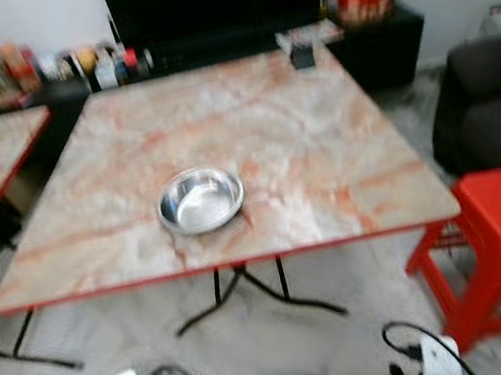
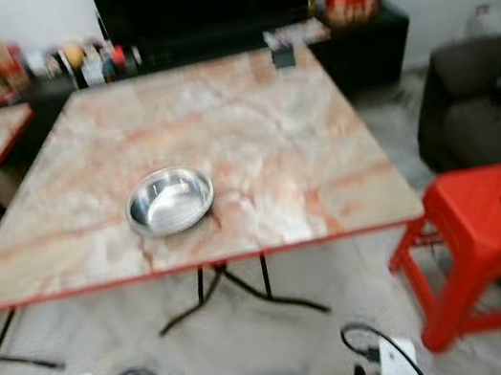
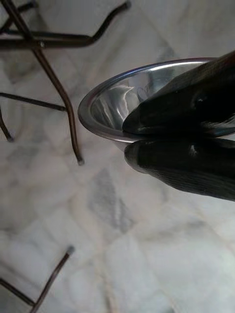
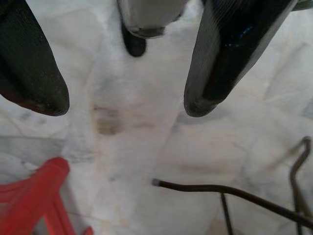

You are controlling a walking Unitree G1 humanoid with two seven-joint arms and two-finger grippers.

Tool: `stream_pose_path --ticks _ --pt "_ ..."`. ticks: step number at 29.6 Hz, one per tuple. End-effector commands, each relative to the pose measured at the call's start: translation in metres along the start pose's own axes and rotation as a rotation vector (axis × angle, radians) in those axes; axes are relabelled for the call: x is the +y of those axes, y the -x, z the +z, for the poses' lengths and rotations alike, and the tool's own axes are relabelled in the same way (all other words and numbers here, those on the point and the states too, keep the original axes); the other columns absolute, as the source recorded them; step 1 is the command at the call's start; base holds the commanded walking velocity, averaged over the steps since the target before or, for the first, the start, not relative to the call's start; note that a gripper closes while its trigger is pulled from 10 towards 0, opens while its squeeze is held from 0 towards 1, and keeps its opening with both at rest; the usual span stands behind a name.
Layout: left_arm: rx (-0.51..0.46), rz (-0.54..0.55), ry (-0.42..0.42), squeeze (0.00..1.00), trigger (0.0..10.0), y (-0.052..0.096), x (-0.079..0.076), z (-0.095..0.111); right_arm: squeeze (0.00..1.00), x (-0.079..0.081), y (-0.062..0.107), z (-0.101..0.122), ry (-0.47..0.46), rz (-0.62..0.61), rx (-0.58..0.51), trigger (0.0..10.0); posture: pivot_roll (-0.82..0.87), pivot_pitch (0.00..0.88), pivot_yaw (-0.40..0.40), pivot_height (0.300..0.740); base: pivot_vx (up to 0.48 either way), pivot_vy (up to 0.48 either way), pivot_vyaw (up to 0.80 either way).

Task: Setting the table

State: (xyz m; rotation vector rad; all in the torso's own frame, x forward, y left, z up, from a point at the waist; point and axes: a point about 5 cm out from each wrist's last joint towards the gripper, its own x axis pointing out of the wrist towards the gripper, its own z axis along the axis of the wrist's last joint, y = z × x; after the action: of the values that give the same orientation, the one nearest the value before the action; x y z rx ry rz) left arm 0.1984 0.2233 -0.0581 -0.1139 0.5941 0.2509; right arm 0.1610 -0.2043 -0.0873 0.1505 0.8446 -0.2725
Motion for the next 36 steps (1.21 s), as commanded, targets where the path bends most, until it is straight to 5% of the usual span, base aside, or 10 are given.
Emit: stream_pose_path --ticks 1,15,25,29,36 --pt "0.005 0.039 0.017 0.0 10.0 0.001 0.006 -0.001 0.0 0.001 0.001 -0.005 -0.013 -0.002 0.025 10.0 -0.06 0.0 0.032 0.74 0.0 0.0 0.0" --pt "-0.022 0.048 0.128 0.0 10.0 -0.007 -0.012 0.01 0.0 0.003 -0.005 0.02 0.02 0.028 -0.065 10.0 -0.06 0.0 -0.005 0.74 0.0 0.0 0.0" --pt "-0.194 -0.009 0.118 0.0 10.0 -0.008 -0.019 0.034 0.0 0.028 -0.009 0.07 0.125 0.108 -0.297 10.0 -0.06 0.0 0.018 0.74 0.0 0.0 0.0" --pt "-0.355 -0.03 0.108 0.0 10.0 -0.003 -0.017 0.055 0.0 0.044 -0.004 0.094 0.157 0.165 -0.458 10.0 -0.05 0.0 0.032 0.74 0.0 0.0 0.0" --pt "-0.482 -0.016 0.122 0.0 10.0 0.012 -0.011 0.069 0.0 0.053 0.006 0.112 0.193 0.197 -0.614 10.0 -0.04 0.0 0.038 0.74 0.0 0.0 0.0"
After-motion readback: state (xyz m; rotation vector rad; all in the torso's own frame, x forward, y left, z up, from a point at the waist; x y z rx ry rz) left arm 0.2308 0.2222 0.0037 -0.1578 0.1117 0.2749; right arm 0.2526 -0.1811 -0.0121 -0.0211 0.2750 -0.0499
